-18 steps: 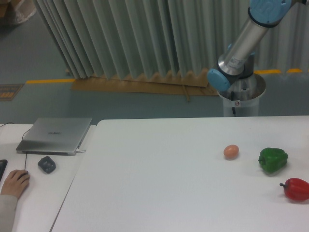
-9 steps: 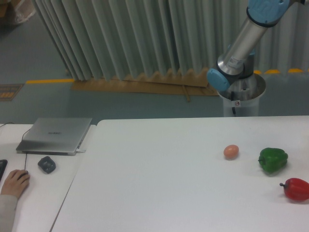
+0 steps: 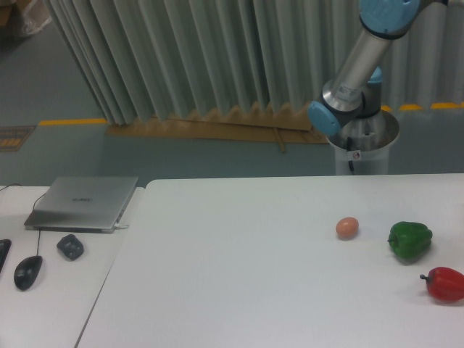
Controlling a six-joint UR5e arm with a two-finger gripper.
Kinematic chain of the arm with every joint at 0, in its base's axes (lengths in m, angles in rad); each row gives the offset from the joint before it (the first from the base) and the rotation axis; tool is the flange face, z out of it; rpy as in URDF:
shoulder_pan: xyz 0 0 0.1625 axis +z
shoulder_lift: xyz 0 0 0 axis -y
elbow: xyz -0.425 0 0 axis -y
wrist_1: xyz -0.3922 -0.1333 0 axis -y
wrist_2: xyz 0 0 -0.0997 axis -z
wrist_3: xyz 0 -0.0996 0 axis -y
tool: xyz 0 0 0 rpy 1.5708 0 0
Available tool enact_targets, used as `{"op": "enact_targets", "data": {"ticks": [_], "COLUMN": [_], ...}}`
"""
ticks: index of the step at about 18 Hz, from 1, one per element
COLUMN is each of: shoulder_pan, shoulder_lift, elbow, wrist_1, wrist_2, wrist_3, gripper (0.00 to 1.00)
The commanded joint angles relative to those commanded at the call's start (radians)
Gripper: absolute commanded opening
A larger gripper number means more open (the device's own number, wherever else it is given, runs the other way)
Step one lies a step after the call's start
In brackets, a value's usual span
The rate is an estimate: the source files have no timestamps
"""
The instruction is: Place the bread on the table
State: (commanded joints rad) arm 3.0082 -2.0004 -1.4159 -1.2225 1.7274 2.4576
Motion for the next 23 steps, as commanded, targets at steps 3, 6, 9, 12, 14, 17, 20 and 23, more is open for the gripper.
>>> {"op": "enact_targets", "data": {"ticks": [3, 6, 9, 12, 14, 17, 20, 23], "shoulder_pan": [-0.003, -0.006, -0.038, -0.057, -0.066, -0.148, -0.247, -0.337], "shoulder_lift": [0.029, 0.057, 0.095, 0.138, 0.161, 0.198, 0.207, 0.2], "elbow": [0.003, -0.002, -0.005, -0.008, -0.021, -0.038, -0.041, -0.046], "wrist_1": [-0.072, -0.14, -0.201, -0.29, -0.336, -0.338, -0.331, -0.313], "wrist_2": [-0.084, -0.153, -0.163, -0.248, -0.269, -0.262, -0.249, -0.252], "wrist_3": [-0.078, -0.141, -0.231, -0.318, -0.342, -0.513, -0.681, -0.84], "gripper": [0.26, 0.26, 0.26, 0.25, 0.25, 0.25, 0.25, 0.25]}}
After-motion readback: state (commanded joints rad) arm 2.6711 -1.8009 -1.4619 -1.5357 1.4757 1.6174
